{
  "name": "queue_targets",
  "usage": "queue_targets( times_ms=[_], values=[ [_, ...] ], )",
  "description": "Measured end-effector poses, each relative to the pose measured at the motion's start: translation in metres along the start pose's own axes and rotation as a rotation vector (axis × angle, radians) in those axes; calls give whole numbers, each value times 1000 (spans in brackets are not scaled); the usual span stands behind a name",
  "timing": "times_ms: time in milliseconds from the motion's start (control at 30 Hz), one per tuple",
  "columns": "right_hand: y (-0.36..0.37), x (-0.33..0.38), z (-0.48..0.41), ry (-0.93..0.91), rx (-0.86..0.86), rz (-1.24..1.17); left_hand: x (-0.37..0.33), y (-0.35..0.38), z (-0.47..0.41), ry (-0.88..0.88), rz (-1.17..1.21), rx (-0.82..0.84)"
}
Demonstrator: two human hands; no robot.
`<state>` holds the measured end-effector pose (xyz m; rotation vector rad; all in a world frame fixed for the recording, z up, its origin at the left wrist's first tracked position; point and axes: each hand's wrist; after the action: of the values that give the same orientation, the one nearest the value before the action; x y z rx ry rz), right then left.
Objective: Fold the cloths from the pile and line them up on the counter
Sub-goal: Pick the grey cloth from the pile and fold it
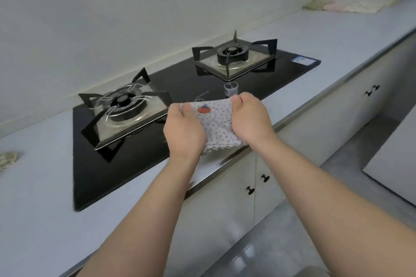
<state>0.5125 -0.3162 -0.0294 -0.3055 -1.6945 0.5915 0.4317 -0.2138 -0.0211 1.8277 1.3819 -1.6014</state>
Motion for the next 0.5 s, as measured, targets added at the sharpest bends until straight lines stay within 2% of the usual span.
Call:
queue_targets(
  times_ms=[167,367,500],
  values=[
    [-85,-28,-52,185,-84,-19,-55,91,-8,-42,42,161],
    [-230,-20,-105,337,-106,-118,-185,162,3,-96,74,303],
    [-316,-9,-124,398,-103,-57,-263,203,14,-195,81,370]
  ],
)
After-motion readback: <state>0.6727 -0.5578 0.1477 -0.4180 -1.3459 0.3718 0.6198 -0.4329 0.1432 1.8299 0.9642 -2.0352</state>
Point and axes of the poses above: each hand's wrist, its own z-axis away from the middle knuckle, its own y-axis out of the palm, x = y × z, and after that the axes turned 6 degrees about y, right-handed
